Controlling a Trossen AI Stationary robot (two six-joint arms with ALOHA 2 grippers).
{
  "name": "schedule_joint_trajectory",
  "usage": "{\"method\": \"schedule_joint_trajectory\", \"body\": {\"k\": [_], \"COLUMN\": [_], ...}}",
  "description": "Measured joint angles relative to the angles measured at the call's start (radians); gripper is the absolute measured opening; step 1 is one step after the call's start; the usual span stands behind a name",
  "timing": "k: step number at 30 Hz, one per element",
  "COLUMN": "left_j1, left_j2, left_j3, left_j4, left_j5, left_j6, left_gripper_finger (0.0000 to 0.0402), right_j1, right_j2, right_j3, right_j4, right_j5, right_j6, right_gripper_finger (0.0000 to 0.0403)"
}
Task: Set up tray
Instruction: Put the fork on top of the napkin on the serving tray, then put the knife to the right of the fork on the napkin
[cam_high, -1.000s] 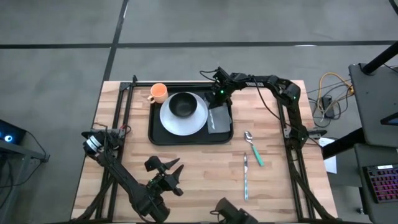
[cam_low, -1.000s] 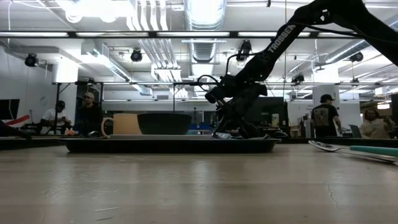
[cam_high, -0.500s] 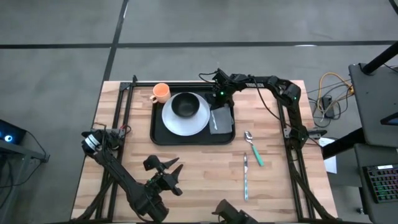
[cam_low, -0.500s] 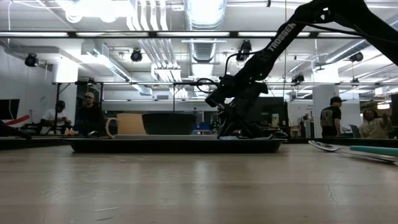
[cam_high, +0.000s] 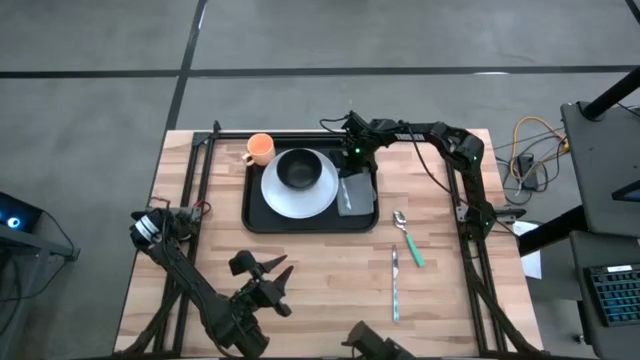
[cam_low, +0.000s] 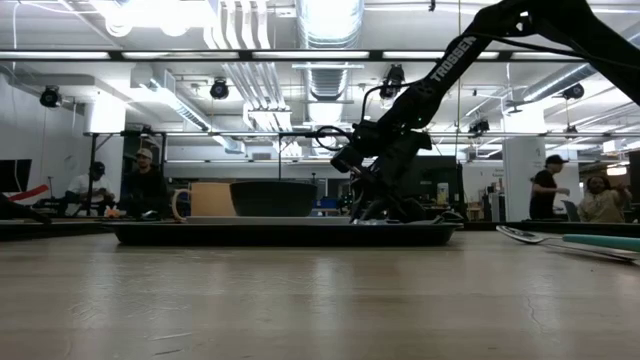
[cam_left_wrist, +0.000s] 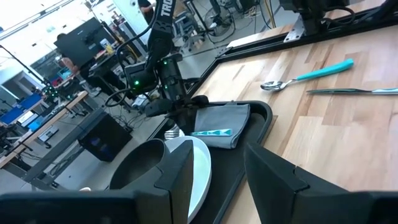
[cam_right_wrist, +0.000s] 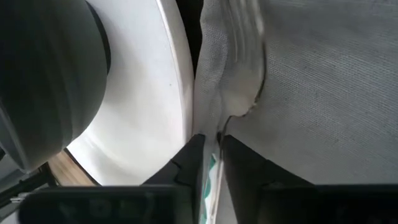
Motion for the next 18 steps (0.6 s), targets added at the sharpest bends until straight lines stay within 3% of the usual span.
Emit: {"method": "schedule_joint_trajectory", "body": {"k": [11,18], "left_j1": [0.0,0.0], "left_j2": [-0.001,-0.001], "left_j3": [0.0,0.0], "left_j4": [0.01,0.012], "left_j5": [0.007,0.017], "left_j6": [0.017,0.019], "left_gripper_finger": [0.0124,0.0124], "right_j1": [-0.024,-0.009], "right_j2": [-0.068,-0.191], "right_j3": [-0.001,-0.034], "right_j4": [-0.031,-0.069], "right_j5": [-0.013,0.117], "right_j6": [-0.029,-0.066], "right_gripper_finger": [0.0119,0.0123]}}
